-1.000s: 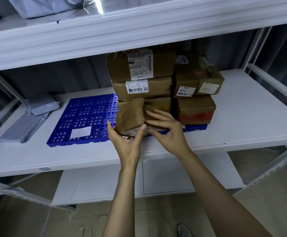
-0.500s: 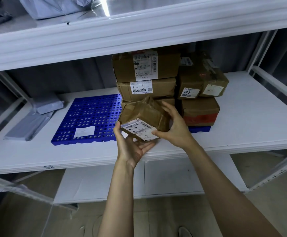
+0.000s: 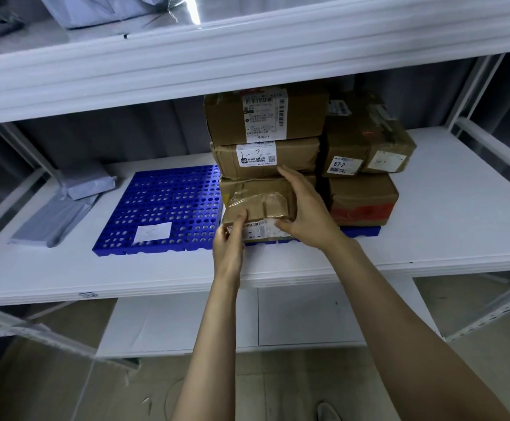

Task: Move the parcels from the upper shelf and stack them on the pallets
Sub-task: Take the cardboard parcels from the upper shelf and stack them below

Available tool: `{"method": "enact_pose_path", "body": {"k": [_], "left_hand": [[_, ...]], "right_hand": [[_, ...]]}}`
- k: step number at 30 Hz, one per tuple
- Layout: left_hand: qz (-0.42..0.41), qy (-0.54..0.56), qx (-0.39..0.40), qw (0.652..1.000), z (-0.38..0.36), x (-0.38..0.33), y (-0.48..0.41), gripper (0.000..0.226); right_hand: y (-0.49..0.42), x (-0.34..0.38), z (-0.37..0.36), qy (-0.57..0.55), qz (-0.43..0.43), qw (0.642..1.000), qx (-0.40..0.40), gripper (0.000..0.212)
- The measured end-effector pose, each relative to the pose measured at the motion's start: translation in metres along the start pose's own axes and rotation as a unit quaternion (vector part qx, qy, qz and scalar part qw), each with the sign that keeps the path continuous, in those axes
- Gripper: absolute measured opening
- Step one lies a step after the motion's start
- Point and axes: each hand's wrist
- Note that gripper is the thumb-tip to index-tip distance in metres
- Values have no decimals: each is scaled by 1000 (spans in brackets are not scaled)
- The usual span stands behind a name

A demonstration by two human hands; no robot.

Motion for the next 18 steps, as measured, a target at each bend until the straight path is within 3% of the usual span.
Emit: {"method": "enact_pose_path", "body": {"k": [4,10,18], "left_hand": [[21,-38,-32,999,-1,16,-5,51],[4,-46,-25,999,-4,26,-10,24],[-44,-59,-48,996,-4,26,-3,36]], "right_hand": [[4,-12,-7,-19,-39,998,-47,103],[13,-33,-13,-46,-120,988,-88,89],[20,-40,-18,-40,-109,989,-90,86]]}}
Point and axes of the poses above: each hand's wrist, its own y-axis away from the middle knuckle, its own z-axis out of the back of the hand, x = y × z, and after that the axes turned 14 degrees about -z, right-handed
